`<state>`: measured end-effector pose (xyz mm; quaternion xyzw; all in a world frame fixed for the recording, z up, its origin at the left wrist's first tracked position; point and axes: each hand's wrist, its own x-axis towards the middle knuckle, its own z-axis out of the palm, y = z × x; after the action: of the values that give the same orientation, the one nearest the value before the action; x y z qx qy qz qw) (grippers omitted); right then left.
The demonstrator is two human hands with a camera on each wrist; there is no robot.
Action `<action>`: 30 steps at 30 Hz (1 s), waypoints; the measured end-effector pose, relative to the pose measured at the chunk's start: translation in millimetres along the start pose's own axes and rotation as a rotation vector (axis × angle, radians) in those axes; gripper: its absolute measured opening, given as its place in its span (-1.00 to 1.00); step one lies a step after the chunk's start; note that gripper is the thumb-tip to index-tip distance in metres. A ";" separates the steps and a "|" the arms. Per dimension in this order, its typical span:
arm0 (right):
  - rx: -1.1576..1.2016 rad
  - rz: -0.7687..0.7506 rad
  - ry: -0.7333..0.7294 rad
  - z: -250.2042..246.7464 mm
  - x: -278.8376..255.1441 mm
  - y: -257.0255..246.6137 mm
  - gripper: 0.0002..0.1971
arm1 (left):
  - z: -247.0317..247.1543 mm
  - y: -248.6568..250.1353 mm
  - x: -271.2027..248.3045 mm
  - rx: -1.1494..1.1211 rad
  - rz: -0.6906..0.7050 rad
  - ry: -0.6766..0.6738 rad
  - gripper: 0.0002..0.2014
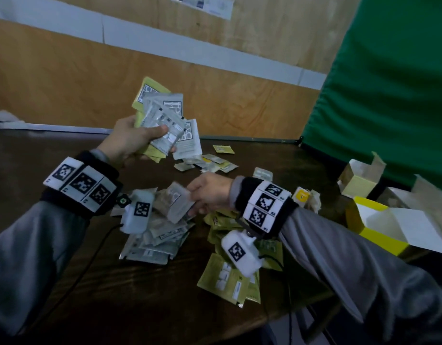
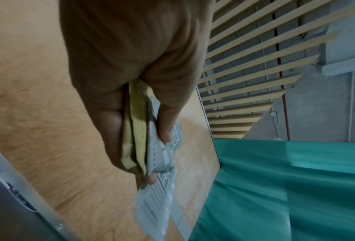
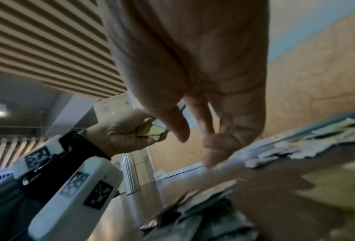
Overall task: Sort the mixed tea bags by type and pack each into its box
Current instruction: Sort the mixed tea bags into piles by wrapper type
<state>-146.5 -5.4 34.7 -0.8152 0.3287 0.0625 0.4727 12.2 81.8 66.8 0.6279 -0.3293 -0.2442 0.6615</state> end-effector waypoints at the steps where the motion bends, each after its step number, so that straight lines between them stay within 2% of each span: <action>1: -0.064 -0.012 0.025 1.6 3.0 -5.3 -0.76 | -5.9 -2.3 1.8 0.030 0.006 0.010 -0.69; 3: -0.141 -0.084 0.189 -2.5 7.3 -13.3 -0.74 | -15.0 -6.3 4.5 0.084 0.015 -0.001 -0.67; 4: -0.091 -0.102 0.285 -7.3 7.9 -18.6 -0.69 | -18.5 -8.0 5.9 0.092 0.011 -0.020 -0.67; 6: 0.106 -0.118 0.415 -19.0 8.6 -30.0 -0.40 | -19.8 -10.2 7.8 0.098 0.012 -0.072 -0.70; 8: 0.237 -0.123 0.427 -28.6 8.0 -42.6 -0.17 | -15.4 -11.3 7.7 0.104 0.037 -0.121 -0.72; 10: 0.294 -0.136 0.394 -31.5 11.9 -50.5 -0.11 | -9.2 -13.8 8.3 0.121 0.069 -0.145 -0.69; 11: 0.333 -0.152 0.381 -31.0 16.9 -52.2 -0.16 | -5.9 -15.3 8.1 0.135 0.089 -0.156 -0.67; 15: 0.399 -0.242 0.447 -21.9 30.9 -54.5 -0.59 | 1.0 -21.8 4.8 0.115 0.137 -0.172 -0.66; 18: 0.411 -0.289 0.455 -19.3 34.9 -52.4 -0.63 | -2.8 -21.4 6.2 0.108 0.133 -0.188 -0.67; 22: 0.473 -0.307 0.451 -20.3 38.8 -49.4 -0.68 | -12.4 -15.0 11.6 0.149 0.095 -0.246 -0.80; 26: 0.535 -0.308 0.438 -21.3 42.2 -48.7 -0.71 | -13.6 -16.5 16.5 0.092 0.059 -0.160 -0.81; 30: 0.500 -0.352 0.501 -18.6 46.1 -43.2 -0.81 | -9.9 -24.6 19.5 0.083 0.076 -0.093 -0.72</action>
<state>-88.8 -28.0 57.3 -0.7087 0.2941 -0.3025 0.5654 34.7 71.9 45.0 0.6299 -0.3931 -0.2341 0.6276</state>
